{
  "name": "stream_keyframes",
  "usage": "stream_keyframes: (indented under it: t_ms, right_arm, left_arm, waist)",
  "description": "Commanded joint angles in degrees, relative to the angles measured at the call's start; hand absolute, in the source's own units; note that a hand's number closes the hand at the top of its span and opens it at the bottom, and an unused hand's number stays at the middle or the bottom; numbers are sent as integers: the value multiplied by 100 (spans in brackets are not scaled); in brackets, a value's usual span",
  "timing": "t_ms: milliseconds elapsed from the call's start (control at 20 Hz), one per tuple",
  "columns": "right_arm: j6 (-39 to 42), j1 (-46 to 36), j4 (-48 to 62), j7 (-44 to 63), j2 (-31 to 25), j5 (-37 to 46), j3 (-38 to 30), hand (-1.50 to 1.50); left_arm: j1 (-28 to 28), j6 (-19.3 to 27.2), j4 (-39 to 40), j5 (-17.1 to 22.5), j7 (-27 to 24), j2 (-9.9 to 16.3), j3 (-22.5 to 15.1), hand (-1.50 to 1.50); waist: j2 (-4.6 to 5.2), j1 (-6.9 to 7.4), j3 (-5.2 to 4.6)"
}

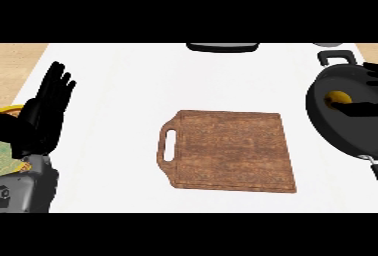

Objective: Pick the lemon from the cutting board and place it in the pot

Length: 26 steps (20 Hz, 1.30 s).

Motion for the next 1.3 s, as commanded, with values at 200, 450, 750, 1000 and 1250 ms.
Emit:
stream_keyframes:
  t_ms: [200,450,750,1000,1250]
  right_arm:
    - [846,-242,484,-1271,-204,-1535,-1125,-150]
    - [1401,-79,935,-1629,-770,-2090,-1592,-150]
    - [2289,258,1293,-1648,-1650,-2422,-1716,-150]
    - [2813,522,1613,-1970,-2142,-2535,-1685,-150]
    - [3113,915,1920,-2385,-2253,-2533,-1604,-150]
  left_arm:
    - [-3,124,-40,-106,2,-62,-14,0]
    - [71,81,109,-103,-154,-126,-17,0]
    - [57,-68,285,22,-300,-35,155,0]
    - [-219,102,481,-141,-216,-111,97,0]
    - [-21,154,74,-307,10,-187,-143,0]
  waist:
    - [-19,-77,-1]
    - [-18,-100,-5]
    - [-27,-122,-9]
    - [-16,-114,-4]
    - [-15,-68,3]
